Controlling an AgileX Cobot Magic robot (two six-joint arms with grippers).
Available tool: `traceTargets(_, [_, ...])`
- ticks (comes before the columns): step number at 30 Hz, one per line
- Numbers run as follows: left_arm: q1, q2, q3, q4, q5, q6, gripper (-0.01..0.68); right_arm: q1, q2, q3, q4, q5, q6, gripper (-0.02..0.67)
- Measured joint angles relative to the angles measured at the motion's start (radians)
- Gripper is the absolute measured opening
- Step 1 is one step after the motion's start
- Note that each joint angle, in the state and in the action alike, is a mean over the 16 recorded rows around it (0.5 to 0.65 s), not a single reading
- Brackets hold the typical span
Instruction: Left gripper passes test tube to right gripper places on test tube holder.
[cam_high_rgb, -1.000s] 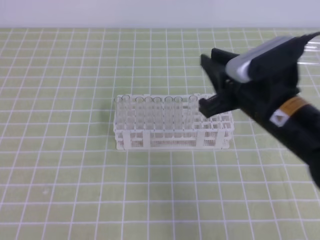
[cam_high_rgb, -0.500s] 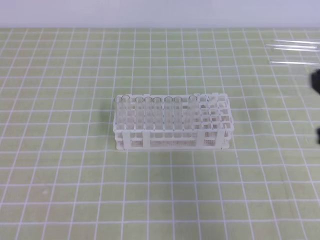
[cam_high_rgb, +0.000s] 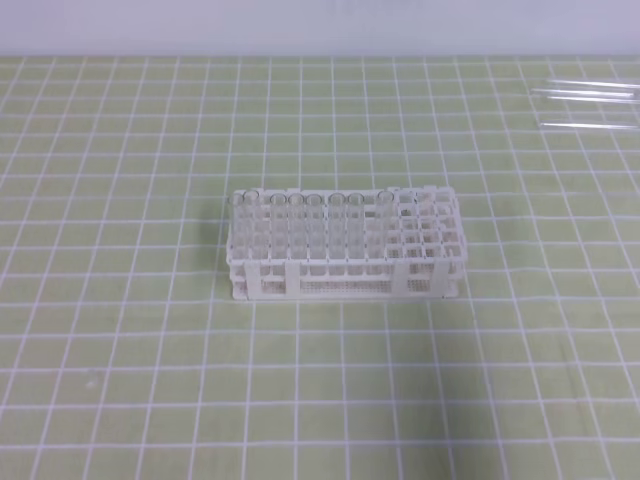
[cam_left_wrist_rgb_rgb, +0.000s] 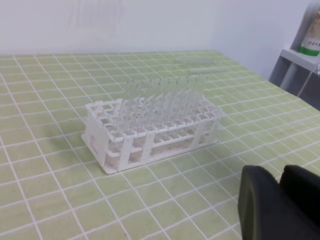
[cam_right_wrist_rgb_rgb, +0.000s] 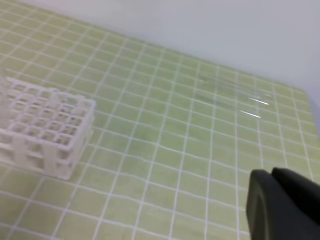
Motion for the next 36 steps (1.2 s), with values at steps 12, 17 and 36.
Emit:
traceTargets(12, [-0.001,0.005,0.0,0.001,0.002,0.0,0.07,-0.054,-0.306,0.444,-0.152,-0.229,0.278,-0.015])
traceTargets(17, [-0.001,0.009,0.0,0.001,0.004,0.0,0.069,-0.058,-0.399,0.567,-0.168,-0.296,0.348,-0.015])
traceTargets(36, [0.0,-0.003,0.0,0.003,-0.006,0.0,0.07,-0.058,-0.496,0.628,-0.011,-0.265,0.247,-0.015])
